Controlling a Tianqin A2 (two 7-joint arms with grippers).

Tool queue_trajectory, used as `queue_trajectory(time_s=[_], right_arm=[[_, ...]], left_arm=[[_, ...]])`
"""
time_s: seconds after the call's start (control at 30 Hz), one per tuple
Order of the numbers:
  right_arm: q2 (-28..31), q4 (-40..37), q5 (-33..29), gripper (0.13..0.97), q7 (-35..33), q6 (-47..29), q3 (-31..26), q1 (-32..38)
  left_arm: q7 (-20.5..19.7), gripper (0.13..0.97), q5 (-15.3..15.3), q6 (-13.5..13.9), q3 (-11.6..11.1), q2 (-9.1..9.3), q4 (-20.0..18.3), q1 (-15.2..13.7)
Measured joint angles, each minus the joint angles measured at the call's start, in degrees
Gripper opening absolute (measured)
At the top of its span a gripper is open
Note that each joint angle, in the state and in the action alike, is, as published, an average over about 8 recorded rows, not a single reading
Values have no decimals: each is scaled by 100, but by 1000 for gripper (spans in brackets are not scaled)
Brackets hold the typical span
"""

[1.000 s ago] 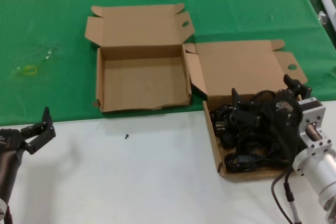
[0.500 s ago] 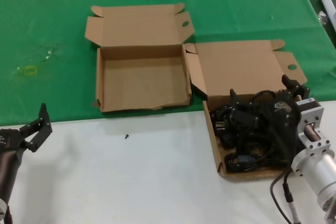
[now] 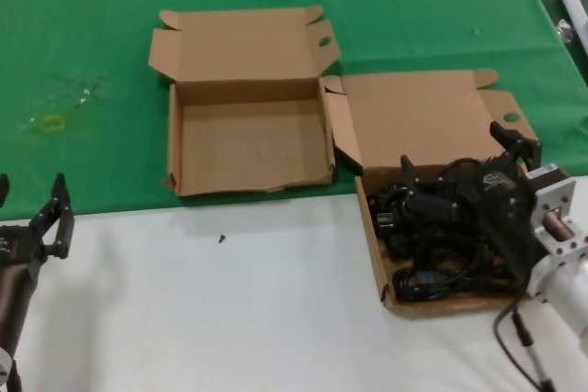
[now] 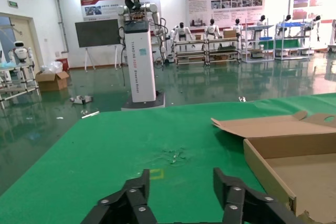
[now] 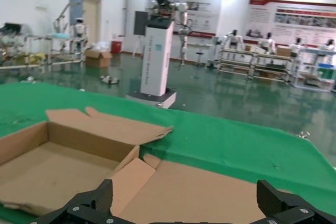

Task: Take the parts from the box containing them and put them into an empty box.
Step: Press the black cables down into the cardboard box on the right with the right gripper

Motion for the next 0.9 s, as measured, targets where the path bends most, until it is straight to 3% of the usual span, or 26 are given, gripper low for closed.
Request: queue_trajectory(time_s=[0.37, 0.5, 0.77, 0.9], right_arm=[[1045, -97, 88, 966, -452, -1230, 271, 111], [1482, -218, 216, 966, -919, -1999, 418, 229], [2309, -684, 357, 966, -1917, -3521, 414, 778], [2571, -989, 358, 966, -2446, -4171, 284, 1179]], left_arm=[[0, 314, 0, 0, 0, 0, 0, 0], [0, 314, 0, 0, 0, 0, 0, 0], [0, 193, 0, 0, 0, 0, 0, 0], [0, 175, 0, 0, 0, 0, 0, 0]])
